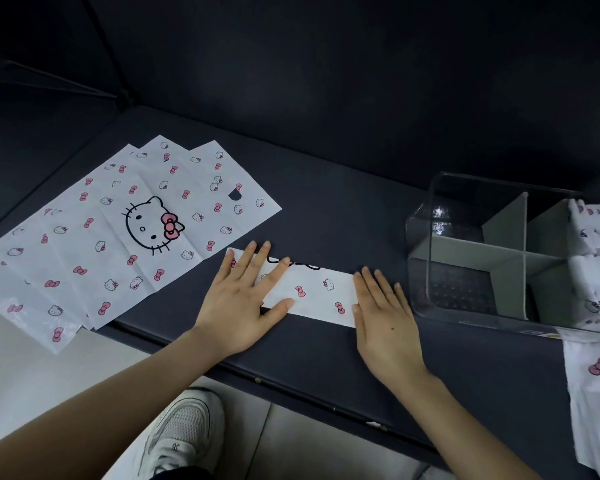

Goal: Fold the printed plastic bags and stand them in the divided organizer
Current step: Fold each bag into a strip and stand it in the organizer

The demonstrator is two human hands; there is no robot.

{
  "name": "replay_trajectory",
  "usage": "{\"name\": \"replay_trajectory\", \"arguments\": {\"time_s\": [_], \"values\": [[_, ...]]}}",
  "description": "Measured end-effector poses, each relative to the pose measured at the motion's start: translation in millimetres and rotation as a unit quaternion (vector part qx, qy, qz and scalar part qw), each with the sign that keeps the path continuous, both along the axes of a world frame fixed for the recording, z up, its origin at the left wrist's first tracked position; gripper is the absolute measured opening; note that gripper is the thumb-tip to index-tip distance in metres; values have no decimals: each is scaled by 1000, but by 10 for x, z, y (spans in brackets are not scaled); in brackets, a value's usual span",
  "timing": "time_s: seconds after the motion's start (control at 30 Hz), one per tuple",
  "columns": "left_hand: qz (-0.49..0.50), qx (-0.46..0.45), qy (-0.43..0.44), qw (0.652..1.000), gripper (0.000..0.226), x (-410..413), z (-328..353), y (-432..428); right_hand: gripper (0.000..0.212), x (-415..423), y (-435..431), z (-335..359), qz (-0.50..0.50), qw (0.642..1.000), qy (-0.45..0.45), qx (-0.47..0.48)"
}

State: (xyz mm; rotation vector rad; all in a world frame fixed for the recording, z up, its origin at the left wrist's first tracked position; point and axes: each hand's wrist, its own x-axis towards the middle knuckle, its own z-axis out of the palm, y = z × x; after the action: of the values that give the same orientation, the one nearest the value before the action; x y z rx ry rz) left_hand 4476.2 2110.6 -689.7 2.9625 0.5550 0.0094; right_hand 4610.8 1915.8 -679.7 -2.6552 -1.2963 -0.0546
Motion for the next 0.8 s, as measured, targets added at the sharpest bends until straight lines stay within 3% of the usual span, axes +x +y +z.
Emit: {"name": "replay_trajectory", "arguments": {"time_s": [0.13, 0.23, 0.3, 0.4, 0.5, 0.6, 0.67, 0.73, 0.8], "values": [[-50, 0, -6, 999, 66, 4, -10, 90, 41, 38, 128, 174, -53, 984, 129, 112], [-86, 1, -8, 996, 63, 36, -38, 170, 42, 119, 229, 291, -105, 968, 226, 33], [-110, -1, -15, 994, 62, 73, -24, 229, 30, 156, 261, 357, -124, 956, 267, -11], [-128, 4, -61, 990, 57, 130, 101, 196, 8, 155, 259, 435, -119, 949, 289, -46], [-141, -54, -151, 977, 42, 87, 151, -100, 5, 84, 246, 433, -107, 960, 254, -43], [-136, -155, -153, 966, 45, -30, 51, -350, 12, 9, 187, 434, -101, 959, 263, -8], [-153, -140, -136, 969, 53, -62, -37, -368, 23, 16, 142, 481, -147, 895, 418, 51], [-164, -140, -127, 968, 60, -59, -58, -356, 29, 42, 111, 566, -219, 762, 599, 116], [-163, -159, -137, 964, 62, -37, -36, -358, 33, 55, 87, 625, -271, 640, 704, 145]]}}
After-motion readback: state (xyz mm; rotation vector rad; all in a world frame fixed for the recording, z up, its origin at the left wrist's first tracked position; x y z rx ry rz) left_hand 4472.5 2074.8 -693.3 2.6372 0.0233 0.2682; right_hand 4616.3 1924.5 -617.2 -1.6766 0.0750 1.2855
